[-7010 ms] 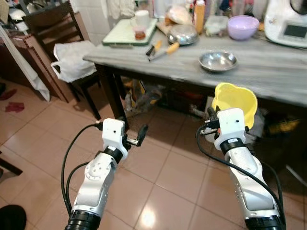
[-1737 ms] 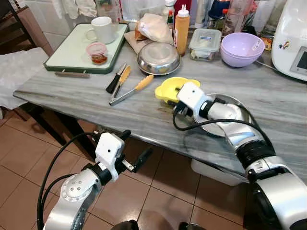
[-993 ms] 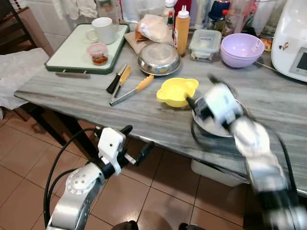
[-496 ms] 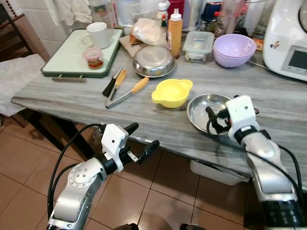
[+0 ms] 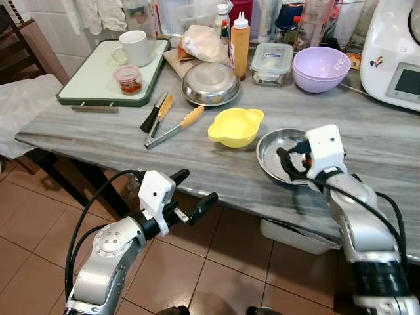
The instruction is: Setting the table
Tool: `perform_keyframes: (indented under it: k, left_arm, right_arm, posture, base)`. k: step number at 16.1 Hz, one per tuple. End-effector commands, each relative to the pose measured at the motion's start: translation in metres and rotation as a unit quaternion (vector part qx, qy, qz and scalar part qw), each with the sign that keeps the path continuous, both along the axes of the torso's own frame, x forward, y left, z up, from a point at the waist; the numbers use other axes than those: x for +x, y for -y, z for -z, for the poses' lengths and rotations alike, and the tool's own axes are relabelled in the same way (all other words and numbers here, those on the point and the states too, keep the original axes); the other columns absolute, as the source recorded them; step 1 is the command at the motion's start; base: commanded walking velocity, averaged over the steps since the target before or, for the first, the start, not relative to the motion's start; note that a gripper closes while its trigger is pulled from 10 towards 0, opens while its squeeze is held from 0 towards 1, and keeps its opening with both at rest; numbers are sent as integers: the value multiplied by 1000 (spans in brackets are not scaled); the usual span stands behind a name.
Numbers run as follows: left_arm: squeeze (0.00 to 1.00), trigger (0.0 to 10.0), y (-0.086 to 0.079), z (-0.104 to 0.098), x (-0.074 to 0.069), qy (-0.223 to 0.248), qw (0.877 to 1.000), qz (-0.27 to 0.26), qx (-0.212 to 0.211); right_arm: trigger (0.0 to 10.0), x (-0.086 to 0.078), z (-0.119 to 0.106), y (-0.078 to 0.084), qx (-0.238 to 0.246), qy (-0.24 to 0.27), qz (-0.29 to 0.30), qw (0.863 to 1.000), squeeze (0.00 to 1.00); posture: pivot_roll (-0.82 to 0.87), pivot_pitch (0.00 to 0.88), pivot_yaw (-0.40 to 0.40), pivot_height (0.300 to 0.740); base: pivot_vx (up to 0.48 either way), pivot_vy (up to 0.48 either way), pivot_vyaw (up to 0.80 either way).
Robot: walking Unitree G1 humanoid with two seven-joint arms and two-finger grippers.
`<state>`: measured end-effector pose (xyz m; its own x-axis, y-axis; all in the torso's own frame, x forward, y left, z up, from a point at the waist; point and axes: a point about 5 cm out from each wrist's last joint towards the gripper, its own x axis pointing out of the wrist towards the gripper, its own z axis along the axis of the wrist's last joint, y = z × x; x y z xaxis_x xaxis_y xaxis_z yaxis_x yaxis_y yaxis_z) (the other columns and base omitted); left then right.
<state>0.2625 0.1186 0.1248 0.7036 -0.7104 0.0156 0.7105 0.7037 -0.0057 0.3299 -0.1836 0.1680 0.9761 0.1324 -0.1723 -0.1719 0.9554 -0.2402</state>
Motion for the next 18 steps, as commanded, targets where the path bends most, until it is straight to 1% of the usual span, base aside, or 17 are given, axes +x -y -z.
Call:
perform_keyframes:
  k: [1, 2, 5, 9, 15, 18]
  left_arm:
    - [0, 10000, -4, 1, -1, -1, 1000, -3, 7]
    - [0, 10000, -5, 1, -1, 0, 1000, -4, 7]
    - [0, 10000, -5, 1, -2, -1, 1000, -7, 9]
    - [0, 10000, -4, 3, -5, -3, 1000, -8, 10]
    - [0, 10000, -5, 2, -5, -3, 1000, -10, 12]
    - [0, 10000, -4, 4, -6, -4, 1000, -11, 15]
  right_arm:
    - [10000, 2, 5, -3, 10, -24, -6, 1000, 953]
    - [10000, 3, 9, -5, 6, -42, -9, 999, 925]
    - [10000, 4, 19, -6, 6, -74, -9, 997, 773]
    - [10000, 6, 25, -13, 16, -89, -18, 996, 639]
    - [10000, 16, 21, -19, 27, -85, -25, 996, 584]
    - [10000, 23, 19, -20, 32, -77, -25, 996, 510]
  posture:
    - [-32, 119, 72, 740]
    - [-27, 122, 70, 740]
    - [-20, 126, 66, 740]
    - [-16, 129, 64, 740]
    - [-13, 133, 64, 740]
    - [-11, 134, 62, 740]
  base:
    - [0, 0, 0]
    - [0, 0, 0]
    - [0, 0, 0]
    - [0, 0, 0]
    - [0, 0, 0]
    - [0, 0, 0]
